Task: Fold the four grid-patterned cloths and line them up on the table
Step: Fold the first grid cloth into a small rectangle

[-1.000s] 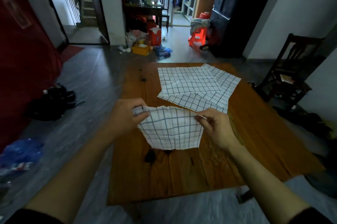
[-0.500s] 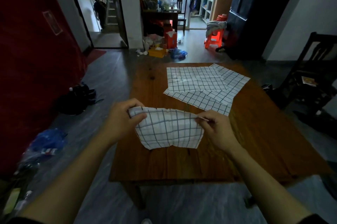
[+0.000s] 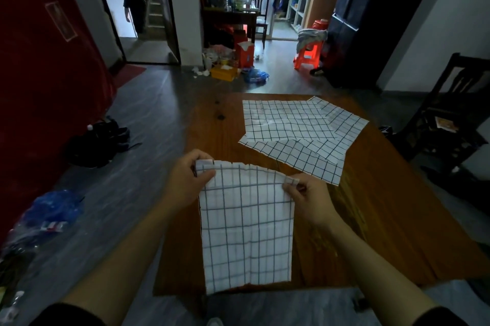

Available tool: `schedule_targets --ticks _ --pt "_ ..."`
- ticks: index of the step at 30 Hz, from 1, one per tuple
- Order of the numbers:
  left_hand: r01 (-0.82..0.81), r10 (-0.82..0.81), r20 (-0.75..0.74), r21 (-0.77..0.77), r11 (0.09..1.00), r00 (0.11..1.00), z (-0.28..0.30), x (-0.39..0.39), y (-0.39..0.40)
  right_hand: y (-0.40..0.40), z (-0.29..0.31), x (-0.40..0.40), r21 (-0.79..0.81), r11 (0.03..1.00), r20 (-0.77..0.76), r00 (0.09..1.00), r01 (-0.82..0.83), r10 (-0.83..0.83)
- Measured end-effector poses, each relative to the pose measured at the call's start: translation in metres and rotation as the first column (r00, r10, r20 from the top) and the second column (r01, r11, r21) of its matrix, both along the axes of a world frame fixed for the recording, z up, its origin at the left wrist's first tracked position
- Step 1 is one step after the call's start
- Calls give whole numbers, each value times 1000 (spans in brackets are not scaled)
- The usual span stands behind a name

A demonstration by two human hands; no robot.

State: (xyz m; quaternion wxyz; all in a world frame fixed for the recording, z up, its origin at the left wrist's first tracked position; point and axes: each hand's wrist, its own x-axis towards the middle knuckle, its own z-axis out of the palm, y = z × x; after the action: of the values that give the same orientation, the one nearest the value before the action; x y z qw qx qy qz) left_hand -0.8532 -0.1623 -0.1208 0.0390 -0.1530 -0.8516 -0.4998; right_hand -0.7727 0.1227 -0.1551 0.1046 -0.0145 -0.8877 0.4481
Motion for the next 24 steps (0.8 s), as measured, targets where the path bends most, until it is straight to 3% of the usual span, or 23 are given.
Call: schedule_targets --ticks 7,12,24 --pt "-35 34 89 7 999 995 -46 -58 7 -7 -35 -45 21 991 189 972 135 -137" --pt "-30 36 127 -49 998 991 -68 -77 12 -8 -47 -60 71 979 236 950 191 -203" --pt "75 -63 155 -69 995 986 -85 -99 11 13 -72 -92 27 999 155 987 26 -30"
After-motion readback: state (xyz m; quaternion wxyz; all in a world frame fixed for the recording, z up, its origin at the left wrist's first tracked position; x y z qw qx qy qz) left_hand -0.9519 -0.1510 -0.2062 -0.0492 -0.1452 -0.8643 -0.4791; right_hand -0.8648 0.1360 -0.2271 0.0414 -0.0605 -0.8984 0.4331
